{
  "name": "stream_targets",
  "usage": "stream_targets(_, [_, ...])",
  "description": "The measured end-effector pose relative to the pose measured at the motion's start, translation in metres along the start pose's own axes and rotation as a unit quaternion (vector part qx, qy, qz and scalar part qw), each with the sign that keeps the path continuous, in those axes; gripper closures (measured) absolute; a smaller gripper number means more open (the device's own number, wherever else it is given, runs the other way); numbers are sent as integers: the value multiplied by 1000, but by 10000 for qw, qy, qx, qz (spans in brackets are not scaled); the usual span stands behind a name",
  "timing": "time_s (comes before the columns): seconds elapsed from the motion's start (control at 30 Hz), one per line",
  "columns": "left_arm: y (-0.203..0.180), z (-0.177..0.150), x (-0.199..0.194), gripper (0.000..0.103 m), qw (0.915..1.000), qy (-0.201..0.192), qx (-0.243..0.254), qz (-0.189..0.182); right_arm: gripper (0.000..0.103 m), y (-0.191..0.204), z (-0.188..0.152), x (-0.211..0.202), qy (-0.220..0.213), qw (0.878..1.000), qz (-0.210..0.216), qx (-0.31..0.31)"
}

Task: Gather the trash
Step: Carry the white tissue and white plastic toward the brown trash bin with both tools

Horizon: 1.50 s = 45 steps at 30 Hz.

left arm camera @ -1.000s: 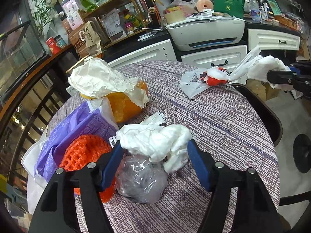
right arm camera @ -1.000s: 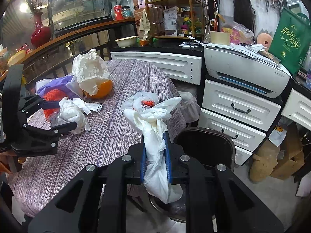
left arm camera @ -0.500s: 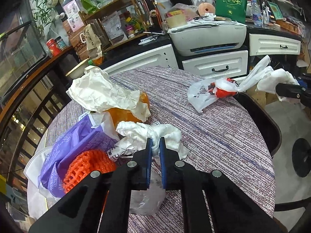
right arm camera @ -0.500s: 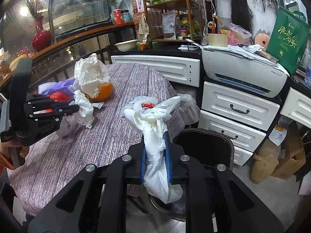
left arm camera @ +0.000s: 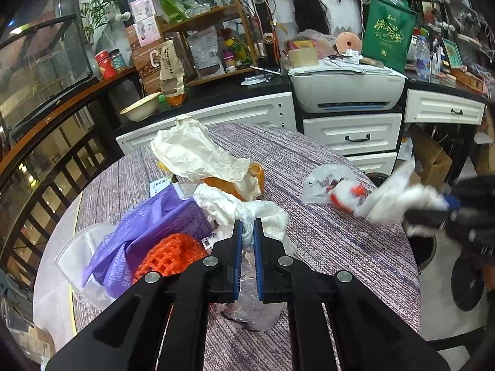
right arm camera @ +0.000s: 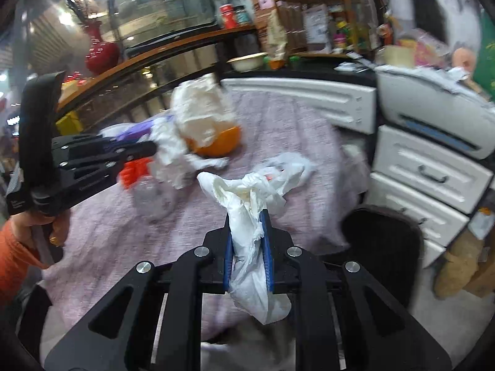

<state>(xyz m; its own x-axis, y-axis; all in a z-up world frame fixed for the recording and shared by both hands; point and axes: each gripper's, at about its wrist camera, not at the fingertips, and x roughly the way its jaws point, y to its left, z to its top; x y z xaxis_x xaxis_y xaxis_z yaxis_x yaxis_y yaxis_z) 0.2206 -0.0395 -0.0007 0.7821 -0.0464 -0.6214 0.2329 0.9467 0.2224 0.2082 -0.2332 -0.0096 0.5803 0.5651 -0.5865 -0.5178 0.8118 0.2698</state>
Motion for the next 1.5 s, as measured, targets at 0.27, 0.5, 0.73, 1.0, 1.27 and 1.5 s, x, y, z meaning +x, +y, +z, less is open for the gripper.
stream_targets(0.27, [10,2,-15,95,9998,-164,-129,26,86,44,-12,35,405,9980,352,-347])
stream_targets(0.5, [11,-2,-19,95,9997,-200,-165,-25,47,56,-28,28,359,9967,-146,-714])
stream_targets(0.73, [10,-5,-24,95,9993,-246,-256,-112,43,64,-37,12,251,9928,-368,-1115])
stream_targets(1.0, [16,-10,-35,95,9987,-330,-356,-142,92,72,-45,19,395,9926,-114,-1140])
stream_targets(1.27, [23,-15,-60,95,9959,-567,-633,-326,92,63,-41,-31,11,9950,700,-714])
stream_targets(1.5, [-4,-12,-78,95,9936,-779,-534,-621,92,-3,-37,-64,-467,9983,-285,196])
